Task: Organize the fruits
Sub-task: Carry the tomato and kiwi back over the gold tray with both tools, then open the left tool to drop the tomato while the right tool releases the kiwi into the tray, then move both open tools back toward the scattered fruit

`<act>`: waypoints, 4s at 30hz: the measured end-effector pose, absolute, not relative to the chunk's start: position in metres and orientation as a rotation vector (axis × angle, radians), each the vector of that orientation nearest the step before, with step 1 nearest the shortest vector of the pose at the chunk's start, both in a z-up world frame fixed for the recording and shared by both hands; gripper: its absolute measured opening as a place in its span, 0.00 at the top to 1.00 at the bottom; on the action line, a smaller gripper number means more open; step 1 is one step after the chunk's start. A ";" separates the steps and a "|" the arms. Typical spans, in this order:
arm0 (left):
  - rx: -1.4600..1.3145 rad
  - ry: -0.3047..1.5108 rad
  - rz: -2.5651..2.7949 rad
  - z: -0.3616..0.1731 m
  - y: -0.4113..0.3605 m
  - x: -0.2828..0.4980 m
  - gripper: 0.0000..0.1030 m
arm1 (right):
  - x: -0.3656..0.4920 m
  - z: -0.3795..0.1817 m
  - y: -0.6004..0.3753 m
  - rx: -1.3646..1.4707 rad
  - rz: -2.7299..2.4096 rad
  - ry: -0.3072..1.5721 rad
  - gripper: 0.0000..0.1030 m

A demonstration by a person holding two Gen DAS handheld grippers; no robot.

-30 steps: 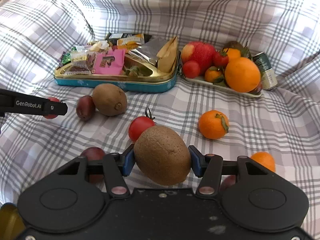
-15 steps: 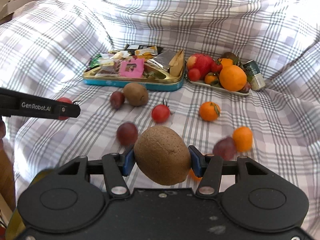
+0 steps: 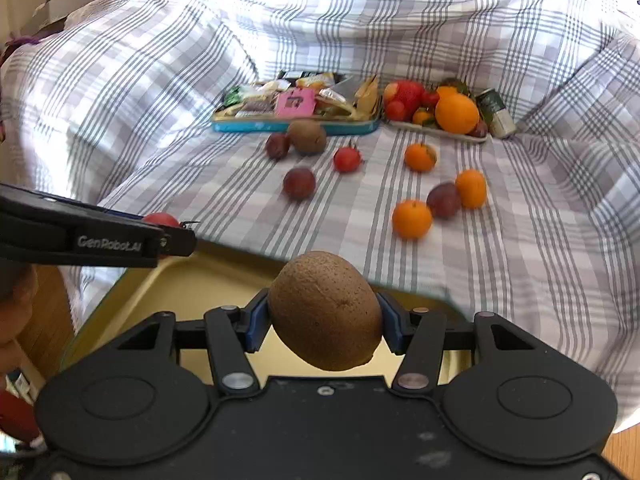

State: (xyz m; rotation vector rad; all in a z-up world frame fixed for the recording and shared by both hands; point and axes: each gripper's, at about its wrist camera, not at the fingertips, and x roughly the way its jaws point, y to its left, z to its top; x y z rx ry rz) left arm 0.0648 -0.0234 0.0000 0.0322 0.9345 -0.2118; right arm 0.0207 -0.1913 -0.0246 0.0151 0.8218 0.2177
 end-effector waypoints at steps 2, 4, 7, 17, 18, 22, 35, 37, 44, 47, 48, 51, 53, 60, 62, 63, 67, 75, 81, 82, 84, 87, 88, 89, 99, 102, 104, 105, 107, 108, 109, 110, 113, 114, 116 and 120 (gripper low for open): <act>0.038 0.957 -0.194 -0.003 -0.024 0.057 0.59 | 0.010 -0.025 -0.190 0.005 0.220 0.828 0.45; 0.039 0.974 -0.179 -0.006 -0.024 0.049 0.59 | 0.001 -0.025 -0.191 -0.001 0.220 0.833 0.45; 0.034 1.007 -0.142 -0.011 -0.022 0.040 0.59 | -0.012 -0.026 -0.192 0.000 0.219 0.840 0.45; -0.014 1.096 -0.095 -0.027 -0.013 0.029 0.59 | -0.024 -0.036 -0.198 0.044 0.201 0.903 0.45; -0.021 1.104 -0.090 -0.028 -0.012 0.029 0.59 | -0.024 -0.037 -0.197 0.044 0.196 0.908 0.45; -0.053 1.131 -0.072 -0.032 -0.006 0.029 0.59 | -0.025 -0.038 -0.196 0.041 0.196 0.917 0.44; -0.104 1.176 -0.055 -0.038 0.002 0.032 0.59 | -0.024 -0.041 -0.193 0.028 0.206 0.941 0.44; -0.112 1.187 -0.059 -0.040 0.002 0.033 0.59 | -0.023 -0.042 -0.192 0.027 0.209 0.950 0.44; -0.138 1.155 -0.067 -0.035 0.004 0.030 0.59 | -0.022 -0.044 -0.193 0.032 0.209 0.962 0.44; -0.119 1.152 -0.072 -0.034 0.001 0.030 0.59 | -0.021 -0.045 -0.193 0.034 0.210 0.970 0.44; -0.114 1.154 -0.074 -0.035 0.000 0.030 0.59 | -0.021 -0.045 -0.193 0.034 0.209 0.971 0.44; -0.100 1.154 -0.072 -0.034 -0.002 0.030 0.59 | -0.020 -0.045 -0.193 0.037 0.207 0.976 0.44; -0.092 1.149 -0.067 -0.033 -0.002 0.030 0.59 | -0.020 -0.046 -0.193 0.037 0.204 0.982 0.44; -0.087 1.144 -0.069 -0.032 -0.002 0.030 0.59 | -0.017 -0.050 -0.194 0.040 0.196 1.007 0.43; -0.087 1.139 -0.073 -0.031 -0.003 0.029 0.58 | -0.019 -0.045 -0.195 0.038 0.198 0.975 0.45; -0.085 1.139 -0.072 -0.031 -0.003 0.029 0.58 | -0.020 -0.043 -0.195 0.031 0.197 0.960 0.44; -0.071 1.131 -0.071 -0.029 -0.005 0.028 0.58 | -0.021 -0.040 -0.192 -0.002 0.191 0.942 0.42; -0.057 1.112 -0.054 -0.026 -0.005 0.026 0.58 | -0.022 -0.039 -0.196 0.008 0.163 0.934 0.42; -0.043 1.091 -0.043 -0.024 -0.006 0.024 0.58 | -0.024 -0.035 -0.199 0.018 0.118 0.898 0.42; -0.044 1.086 -0.040 -0.024 -0.005 0.024 0.58 | -0.024 -0.034 -0.200 0.019 0.108 0.890 0.42; -0.044 1.081 -0.031 -0.023 -0.005 0.024 0.58 | -0.025 -0.033 -0.202 0.020 0.085 0.872 0.42; -0.048 1.079 -0.023 -0.023 -0.003 0.023 0.58 | -0.025 -0.032 -0.204 0.024 0.065 0.863 0.42; -0.049 1.078 -0.021 -0.023 -0.003 0.023 0.58 | -0.025 -0.032 -0.205 0.026 0.065 0.862 0.42; -0.050 1.076 -0.019 -0.023 -0.003 0.023 0.58 | -0.025 -0.032 -0.205 0.027 0.065 0.862 0.42; -0.045 1.044 -0.013 -0.019 -0.003 0.020 0.58 | -0.026 -0.032 -0.206 0.034 0.058 0.867 0.42; -0.035 1.031 -0.017 -0.018 -0.005 0.019 0.58 | -0.026 -0.032 -0.208 0.043 0.050 0.865 0.42; -0.026 1.019 -0.020 -0.016 -0.006 0.018 0.58 | -0.026 -0.032 -0.208 0.047 0.045 0.862 0.42; -0.023 1.012 -0.022 -0.015 -0.007 0.017 0.58 | -0.026 -0.032 -0.208 0.048 0.044 0.860 0.42; -0.020 0.993 -0.030 -0.013 -0.008 0.016 0.58 | -0.026 -0.031 -0.208 0.049 0.042 0.858 0.42; -0.019 0.985 -0.034 -0.012 -0.008 0.015 0.58 | -0.026 -0.031 -0.208 0.049 0.041 0.857 0.42; -0.019 0.976 -0.038 -0.011 -0.009 0.015 0.58 | -0.026 -0.032 -0.208 0.049 0.041 0.857 0.42; -0.017 0.967 -0.042 -0.011 -0.010 0.014 0.58 | -0.026 -0.032 -0.208 0.049 0.042 0.858 0.42; -0.007 0.947 -0.051 -0.008 -0.012 0.013 0.58 | -0.026 -0.033 -0.209 0.052 0.041 0.865 0.42; -0.005 0.944 -0.053 -0.008 -0.012 0.012 0.58 | -0.025 -0.033 -0.209 0.055 0.041 0.867 0.42; -0.004 0.938 -0.055 -0.007 -0.013 0.012 0.58 | -0.025 -0.034 -0.209 0.057 0.038 0.870 0.42; -0.006 0.944 -0.058 -0.009 -0.014 0.013 0.58 | -0.025 -0.034 -0.210 0.060 0.035 0.870 0.42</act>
